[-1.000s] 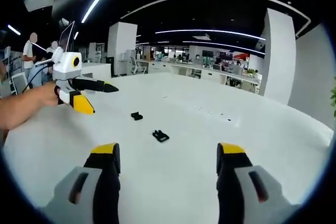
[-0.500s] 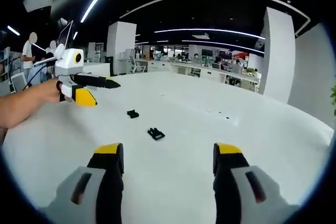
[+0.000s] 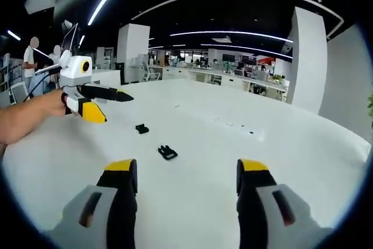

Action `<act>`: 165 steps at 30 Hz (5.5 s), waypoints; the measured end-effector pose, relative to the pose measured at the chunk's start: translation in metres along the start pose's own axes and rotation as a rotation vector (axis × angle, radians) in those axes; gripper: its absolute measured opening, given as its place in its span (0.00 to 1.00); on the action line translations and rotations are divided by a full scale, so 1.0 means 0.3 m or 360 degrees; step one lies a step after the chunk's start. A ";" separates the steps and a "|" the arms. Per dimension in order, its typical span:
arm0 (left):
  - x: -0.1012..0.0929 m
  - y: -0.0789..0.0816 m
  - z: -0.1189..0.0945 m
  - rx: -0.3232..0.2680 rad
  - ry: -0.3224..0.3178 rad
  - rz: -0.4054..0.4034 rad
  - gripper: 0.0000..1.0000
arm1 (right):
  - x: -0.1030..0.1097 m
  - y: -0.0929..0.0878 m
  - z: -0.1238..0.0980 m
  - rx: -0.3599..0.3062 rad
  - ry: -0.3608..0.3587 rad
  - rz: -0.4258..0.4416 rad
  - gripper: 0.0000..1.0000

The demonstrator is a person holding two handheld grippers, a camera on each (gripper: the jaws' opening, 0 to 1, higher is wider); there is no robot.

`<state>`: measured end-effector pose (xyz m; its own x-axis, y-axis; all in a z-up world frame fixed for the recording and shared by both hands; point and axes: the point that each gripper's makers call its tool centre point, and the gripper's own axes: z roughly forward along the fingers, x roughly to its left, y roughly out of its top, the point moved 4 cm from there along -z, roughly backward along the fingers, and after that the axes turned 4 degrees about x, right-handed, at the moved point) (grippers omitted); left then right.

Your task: Snap the two parts of the plastic buckle together until the buckle closes and remains connected.

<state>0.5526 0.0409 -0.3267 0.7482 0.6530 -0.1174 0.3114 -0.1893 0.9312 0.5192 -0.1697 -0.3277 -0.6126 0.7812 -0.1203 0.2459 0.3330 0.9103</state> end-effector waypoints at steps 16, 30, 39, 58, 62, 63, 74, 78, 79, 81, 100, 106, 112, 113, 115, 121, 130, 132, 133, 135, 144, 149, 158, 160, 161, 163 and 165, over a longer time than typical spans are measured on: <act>0.013 -0.008 0.001 0.0017 -0.0004 -0.0003 0.86 | -0.005 0.037 0.026 -0.0031 0.0016 0.0019 0.68; 0.021 -0.001 0.017 0.0021 -0.0035 -0.0032 0.85 | -0.016 0.040 0.046 -0.0021 0.0020 0.0009 0.67; 0.033 0.014 0.039 0.0031 -0.0032 0.0001 0.84 | -0.011 0.041 0.060 -0.0009 0.0037 -0.0021 0.64; 0.074 0.014 0.077 0.0066 -0.0053 0.0039 0.83 | -0.036 0.032 0.097 -0.0007 0.0069 -0.0065 0.61; 0.077 0.014 0.086 0.0066 -0.0069 0.0014 0.83 | -0.042 0.030 0.097 -0.0005 0.0068 -0.0067 0.60; 0.076 0.015 0.089 0.0069 -0.0073 0.0020 0.83 | -0.044 0.031 0.097 -0.0003 0.0065 -0.0072 0.60; 0.108 0.014 0.109 0.0064 -0.0058 0.0032 0.81 | -0.075 0.036 0.110 -0.0027 0.0063 -0.0084 0.59; 0.098 0.008 0.110 0.0071 -0.0093 0.0049 0.80 | -0.073 0.047 0.115 -0.0050 0.0088 -0.0082 0.59; 0.098 0.007 0.110 0.0076 -0.0097 0.0052 0.78 | -0.073 0.047 0.116 -0.0050 0.0091 -0.0082 0.58; 0.090 0.005 0.107 0.0085 -0.0112 0.0054 0.76 | -0.077 0.048 0.120 -0.0046 0.0113 -0.0059 0.58; 0.085 0.041 0.151 0.0115 -0.0234 0.0172 0.68 | -0.122 0.044 0.130 -0.0040 0.0145 -0.0056 0.52; 0.092 0.039 0.161 0.0142 -0.0287 0.0217 0.66 | -0.112 0.057 0.145 -0.0040 0.0158 -0.0088 0.51; 0.077 0.045 0.161 0.0133 -0.0389 0.0340 0.66 | -0.109 0.068 0.143 -0.0055 0.0186 -0.0109 0.50; 0.070 0.043 0.157 0.0130 -0.0416 0.0338 0.66 | -0.108 0.068 0.143 -0.0057 0.0191 -0.0110 0.50; 0.059 0.040 0.153 0.0133 -0.0452 0.0332 0.65 | -0.096 0.071 0.142 -0.0075 0.0222 -0.0108 0.50; 0.032 0.015 0.148 0.0190 -0.0514 0.0338 0.64 | -0.073 0.078 0.136 -0.0097 0.0259 -0.0124 0.50; 0.028 -0.013 0.140 0.0248 -0.0546 0.0380 0.59 | -0.064 0.079 0.139 -0.0102 0.0307 -0.0151 0.48; 0.025 -0.009 0.136 0.0232 -0.0564 0.0406 0.54 | -0.054 0.077 0.141 -0.0111 0.0312 -0.0176 0.47; 0.023 -0.010 0.133 0.0234 -0.0572 0.0410 0.53 | -0.045 0.077 0.142 -0.0120 0.0332 -0.0200 0.47; 0.024 -0.011 0.132 0.0237 -0.0581 0.0405 0.52 | -0.029 0.068 0.147 -0.0100 0.0377 -0.0202 0.47; 0.024 -0.023 0.131 0.0262 -0.0573 0.0410 0.48 | 0.002 0.060 0.144 -0.0100 0.0477 -0.0188 0.45; 0.009 -0.029 0.131 0.0275 -0.0610 0.0403 0.47 | 0.027 0.041 0.149 -0.0053 0.0541 -0.0209 0.43; -0.009 -0.049 0.134 0.0324 -0.0634 0.0406 0.45 | 0.048 0.021 0.147 -0.0016 0.0587 -0.0230 0.40; -0.015 -0.058 0.137 0.0343 -0.0647 0.0414 0.45 | 0.056 0.019 0.145 -0.0016 0.0604 -0.0225 0.40; -0.018 -0.060 0.136 0.0350 -0.0654 0.0415 0.45 | 0.061 0.016 0.146 -0.0011 0.0614 -0.0225 0.40; -0.017 -0.060 0.136 0.0355 -0.0660 0.0408 0.45 | 0.071 0.009 0.148 0.0001 0.0635 -0.0231 0.39; -0.017 -0.057 0.134 0.0349 -0.0663 0.0398 0.45 | 0.077 0.004 0.151 0.0013 0.0640 -0.0243 0.39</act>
<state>0.5671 0.0113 -0.3558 0.9706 0.2302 -0.0697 0.1756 -0.4798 0.8596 0.5393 -0.1274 -0.3472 -0.8862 0.4550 -0.0878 0.1348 0.4344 0.8906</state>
